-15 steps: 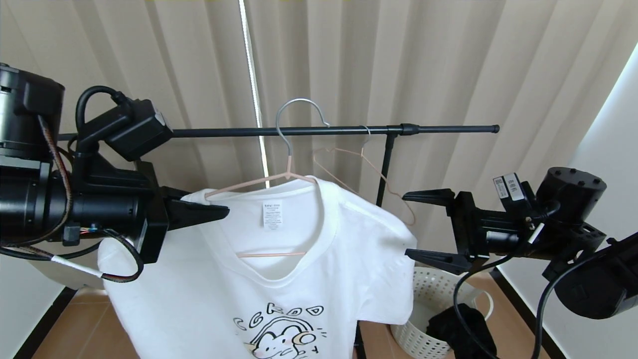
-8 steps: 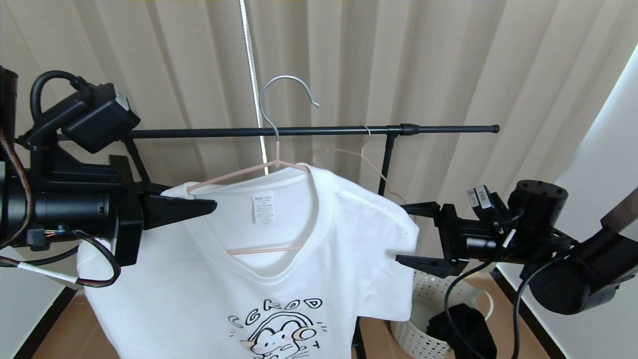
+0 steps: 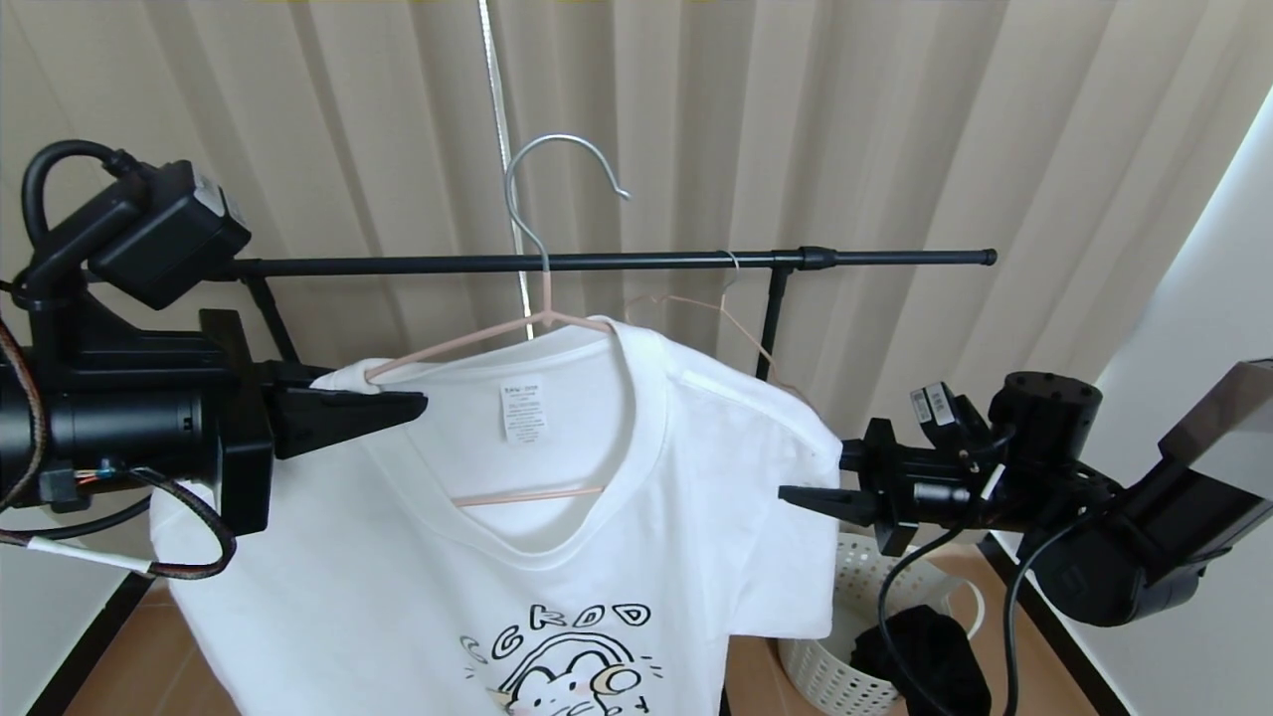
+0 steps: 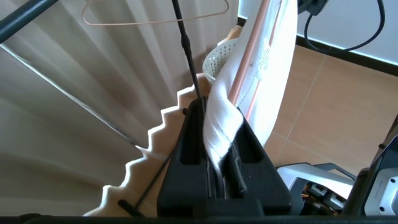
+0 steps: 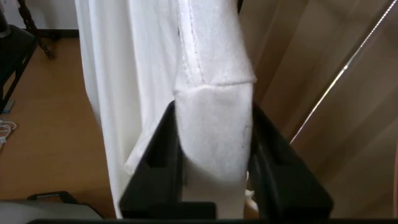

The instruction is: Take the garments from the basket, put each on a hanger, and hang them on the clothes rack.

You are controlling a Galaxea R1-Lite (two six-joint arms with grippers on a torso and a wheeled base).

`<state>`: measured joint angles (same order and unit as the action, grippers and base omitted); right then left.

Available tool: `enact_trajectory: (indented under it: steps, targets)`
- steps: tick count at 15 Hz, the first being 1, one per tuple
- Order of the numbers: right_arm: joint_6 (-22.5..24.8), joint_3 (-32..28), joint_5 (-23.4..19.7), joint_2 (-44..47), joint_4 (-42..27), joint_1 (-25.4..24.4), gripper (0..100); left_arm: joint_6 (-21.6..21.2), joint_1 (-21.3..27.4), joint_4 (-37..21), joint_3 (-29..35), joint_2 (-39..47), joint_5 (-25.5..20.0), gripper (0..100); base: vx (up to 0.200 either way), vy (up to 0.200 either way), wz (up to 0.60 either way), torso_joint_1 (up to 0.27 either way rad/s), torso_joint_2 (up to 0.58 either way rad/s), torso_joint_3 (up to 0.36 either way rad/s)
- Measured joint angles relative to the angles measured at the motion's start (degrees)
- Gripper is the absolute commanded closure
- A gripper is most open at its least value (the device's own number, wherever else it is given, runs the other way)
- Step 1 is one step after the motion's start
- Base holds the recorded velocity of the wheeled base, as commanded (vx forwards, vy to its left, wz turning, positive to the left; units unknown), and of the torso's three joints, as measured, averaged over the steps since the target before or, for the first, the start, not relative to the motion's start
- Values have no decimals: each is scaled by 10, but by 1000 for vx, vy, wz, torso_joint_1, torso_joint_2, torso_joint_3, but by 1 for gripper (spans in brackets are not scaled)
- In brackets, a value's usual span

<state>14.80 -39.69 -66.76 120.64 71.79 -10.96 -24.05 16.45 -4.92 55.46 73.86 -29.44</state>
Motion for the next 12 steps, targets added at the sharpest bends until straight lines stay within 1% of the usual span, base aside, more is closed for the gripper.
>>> enact_trajectory:
  steps: [2, 5, 8, 12]
  targets:
    - [0, -4, -1, 0, 0, 5, 100, 0, 0, 0, 0, -4, 0, 100, 0, 0, 0, 0, 0, 0]
    - [-4, -15, -3, -1, 0, 26, 100, 0, -8, 0, -5, -12, 2, 100, 0, 0, 0, 0, 0, 0]
    - [-20, -26, -4, -1, 1, 43, 100, 0, -15, 0, -17, -23, 2, 100, 0, 0, 0, 0, 0, 0]
    - [-23, -35, -4, -1, 0, 57, 100, 0, -31, 0, -35, -43, 1, 100, 0, 0, 0, 0, 0, 0]
